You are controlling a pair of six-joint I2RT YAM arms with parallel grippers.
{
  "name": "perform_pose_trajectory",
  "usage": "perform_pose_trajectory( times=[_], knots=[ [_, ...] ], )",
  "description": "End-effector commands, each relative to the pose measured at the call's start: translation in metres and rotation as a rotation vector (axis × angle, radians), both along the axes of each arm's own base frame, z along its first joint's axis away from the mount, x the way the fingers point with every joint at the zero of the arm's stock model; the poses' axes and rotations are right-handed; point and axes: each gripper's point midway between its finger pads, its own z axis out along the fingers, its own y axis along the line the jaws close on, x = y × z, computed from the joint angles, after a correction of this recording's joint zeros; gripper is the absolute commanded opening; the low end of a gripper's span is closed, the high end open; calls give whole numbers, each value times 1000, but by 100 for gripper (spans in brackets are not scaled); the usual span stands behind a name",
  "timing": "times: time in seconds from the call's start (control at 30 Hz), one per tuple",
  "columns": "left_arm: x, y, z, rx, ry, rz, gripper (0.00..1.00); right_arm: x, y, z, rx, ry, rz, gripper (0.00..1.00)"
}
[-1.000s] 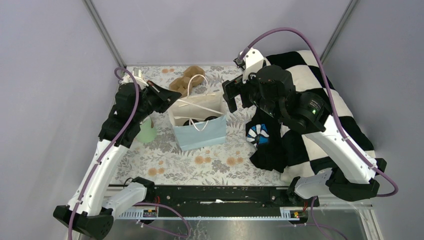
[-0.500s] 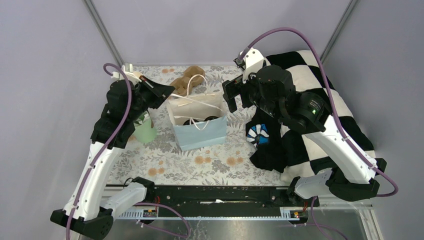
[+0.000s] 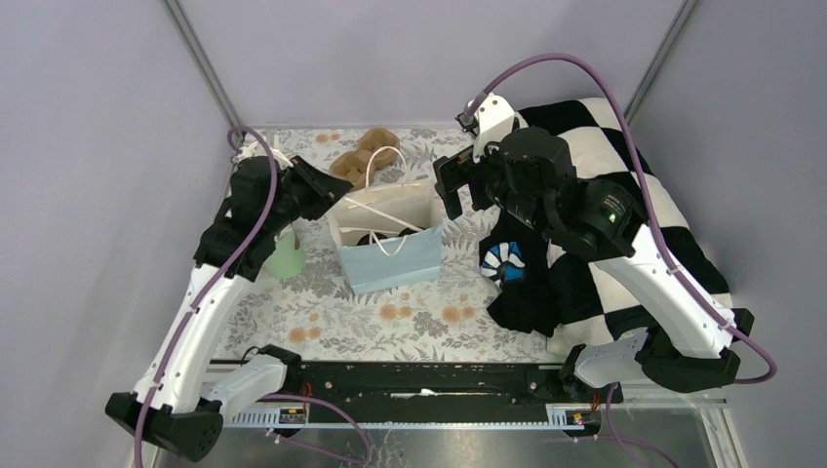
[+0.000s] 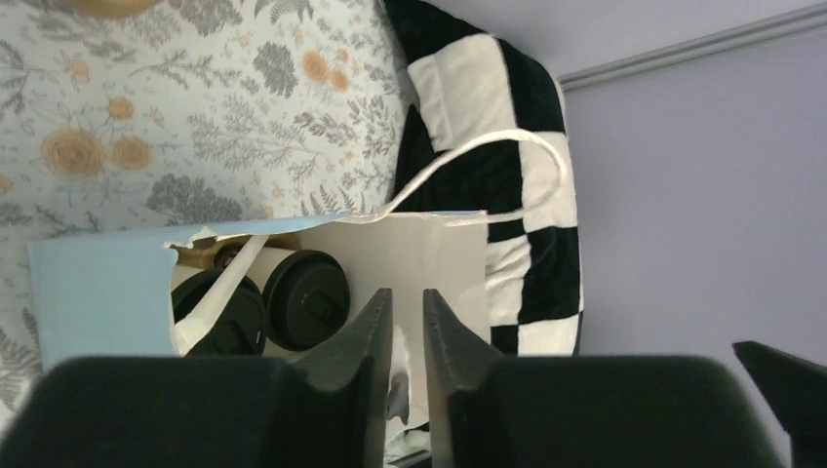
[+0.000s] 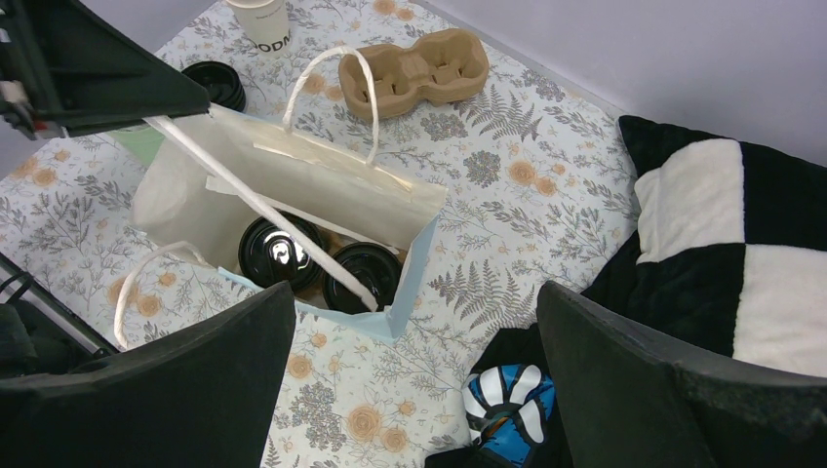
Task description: Pack the takeout coffee
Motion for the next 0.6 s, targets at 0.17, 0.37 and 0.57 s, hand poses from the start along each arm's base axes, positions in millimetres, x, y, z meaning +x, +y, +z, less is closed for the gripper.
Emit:
perform_pose_trajectory(
  times=[0.17,0.37,0.57],
  knots=[
    [2,35,28,214,-41,97,71,2,-11,15,28,-30,-43,100],
    [-10,78,71,416,-124,208,88,10,-26,37,22,-93,-115,100],
    [-24,96,178,440,-408,285,99,21,-82,100,67,-259,-374,100]
  ],
)
